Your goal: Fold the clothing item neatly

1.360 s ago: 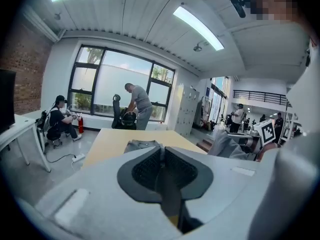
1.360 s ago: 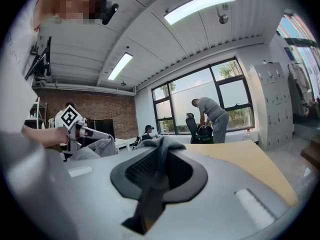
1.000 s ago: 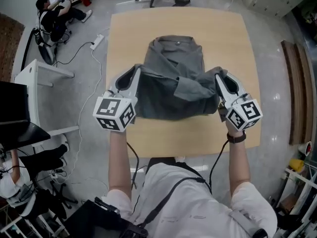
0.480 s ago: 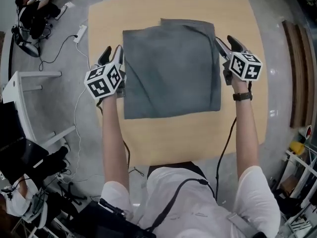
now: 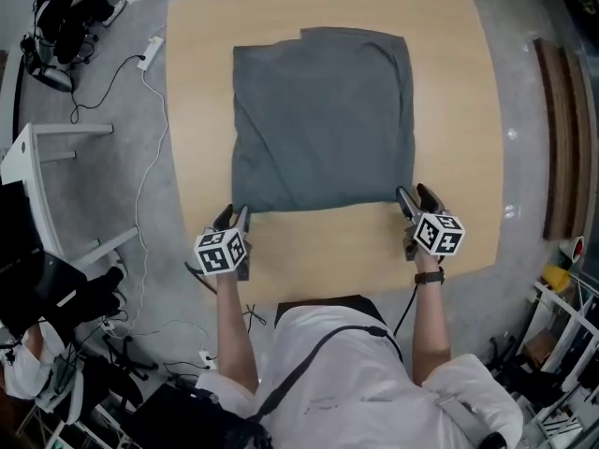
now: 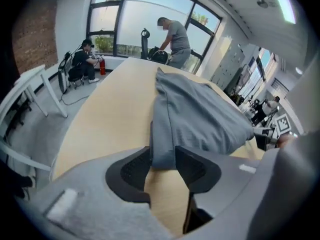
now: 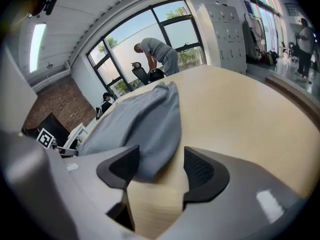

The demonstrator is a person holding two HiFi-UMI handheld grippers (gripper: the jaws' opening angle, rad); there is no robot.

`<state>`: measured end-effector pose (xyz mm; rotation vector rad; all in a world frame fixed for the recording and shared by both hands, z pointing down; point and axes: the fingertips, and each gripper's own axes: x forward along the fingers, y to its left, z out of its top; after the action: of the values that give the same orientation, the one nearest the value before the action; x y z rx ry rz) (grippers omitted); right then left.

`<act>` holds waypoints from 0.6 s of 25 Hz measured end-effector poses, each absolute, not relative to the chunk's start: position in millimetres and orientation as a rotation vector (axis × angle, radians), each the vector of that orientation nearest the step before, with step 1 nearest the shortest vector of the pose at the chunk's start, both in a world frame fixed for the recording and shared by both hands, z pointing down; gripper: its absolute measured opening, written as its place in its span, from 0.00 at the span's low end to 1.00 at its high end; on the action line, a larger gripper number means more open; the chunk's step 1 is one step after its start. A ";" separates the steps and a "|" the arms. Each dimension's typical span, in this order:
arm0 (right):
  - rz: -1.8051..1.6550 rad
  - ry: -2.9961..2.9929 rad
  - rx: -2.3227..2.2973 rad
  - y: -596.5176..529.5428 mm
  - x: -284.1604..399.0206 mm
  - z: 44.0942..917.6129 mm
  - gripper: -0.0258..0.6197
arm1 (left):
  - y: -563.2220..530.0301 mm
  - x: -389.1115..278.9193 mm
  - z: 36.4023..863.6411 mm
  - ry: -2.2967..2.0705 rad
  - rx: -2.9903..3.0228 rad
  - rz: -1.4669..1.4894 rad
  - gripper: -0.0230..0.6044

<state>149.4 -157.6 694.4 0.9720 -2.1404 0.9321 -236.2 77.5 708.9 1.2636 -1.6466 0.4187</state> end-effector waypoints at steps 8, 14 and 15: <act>0.919 -2.249 1.010 -146.9 131.0 694.8 0.07 | 67.4 -234.9 716.3 -1.746 1.254 0.510 0.07; 0.952 -2.320 0.988 -117.9 166.4 673.9 0.07 | 121.7 -220.0 696.1 -1.777 1.246 0.405 0.06; 0.953 -2.309 0.983 -108.4 174.8 674.8 0.07 | 132.9 -212.4 696.9 -1.769 1.242 0.400 0.06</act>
<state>174.8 -108.4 674.8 0.9828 -2.3089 0.9528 -212.4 132.9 696.9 1.2423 -1.7689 0.4001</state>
